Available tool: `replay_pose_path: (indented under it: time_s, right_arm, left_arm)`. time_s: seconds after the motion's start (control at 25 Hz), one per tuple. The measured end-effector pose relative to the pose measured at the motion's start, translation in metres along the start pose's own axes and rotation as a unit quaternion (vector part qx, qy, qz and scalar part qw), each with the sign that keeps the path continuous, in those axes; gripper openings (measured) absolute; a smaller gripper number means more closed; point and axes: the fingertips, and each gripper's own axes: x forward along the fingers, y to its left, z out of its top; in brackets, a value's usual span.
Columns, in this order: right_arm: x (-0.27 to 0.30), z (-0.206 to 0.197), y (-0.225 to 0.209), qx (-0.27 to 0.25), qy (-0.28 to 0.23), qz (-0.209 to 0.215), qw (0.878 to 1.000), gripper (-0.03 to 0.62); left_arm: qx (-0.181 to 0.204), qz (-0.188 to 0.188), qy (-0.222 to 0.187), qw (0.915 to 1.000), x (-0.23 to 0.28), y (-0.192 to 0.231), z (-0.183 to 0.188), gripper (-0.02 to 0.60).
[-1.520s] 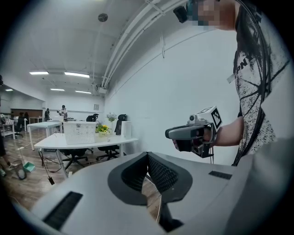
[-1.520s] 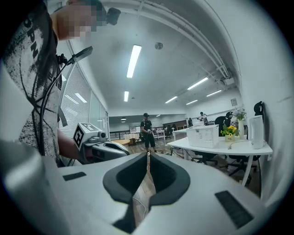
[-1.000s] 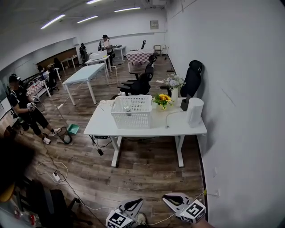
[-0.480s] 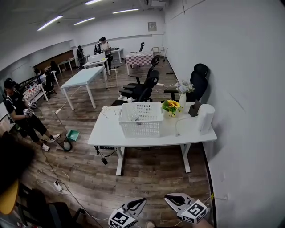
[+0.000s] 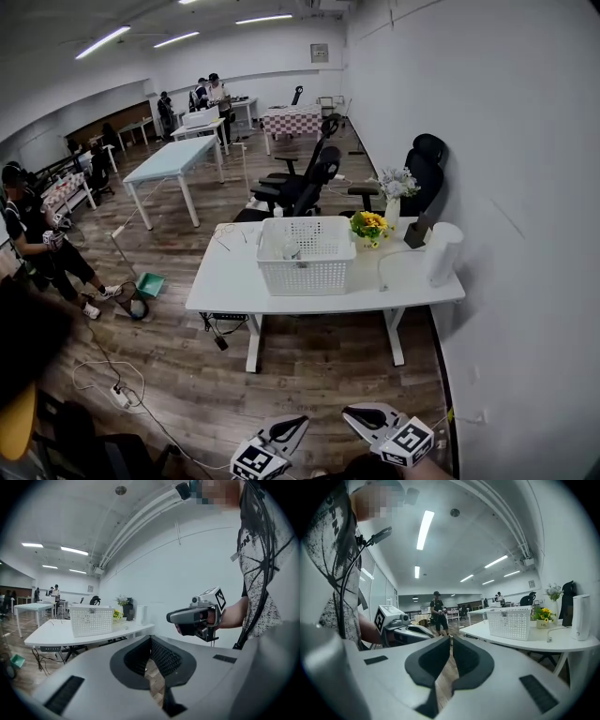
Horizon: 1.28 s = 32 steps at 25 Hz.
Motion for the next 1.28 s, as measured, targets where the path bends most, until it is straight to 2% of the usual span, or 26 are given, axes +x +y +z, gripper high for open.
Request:
replay_pose_path:
  time_s: [0.44, 0.76, 1.0, 1.28]
  right_arm:
    - [0.038, 0.004, -0.058, -0.005, 0.013, 0.011, 1.0, 0.025]
    - [0.082, 0.015, -0.118, -0.055, 0.037, 0.054, 0.996, 0.025]
    - [0.101, 0.032, -0.174, -0.055, 0.033, 0.094, 0.993, 0.025]
    - [0.112, 0.042, -0.235, -0.054, 0.019, 0.117, 0.991, 0.025]
  left_arm:
    - [-0.01, 0.025, 0.001, 0.9996, 0.028, 0.05, 0.003, 0.011]
    - [-0.021, 0.064, 0.005, 0.9977, 0.077, 0.107, 0.025, 0.011]
    - [-0.018, 0.097, 0.008, 0.9951, 0.124, 0.142, 0.05, 0.011]
    - [-0.014, 0.112, 0.022, 0.9933, 0.176, 0.158, 0.063, 0.011]
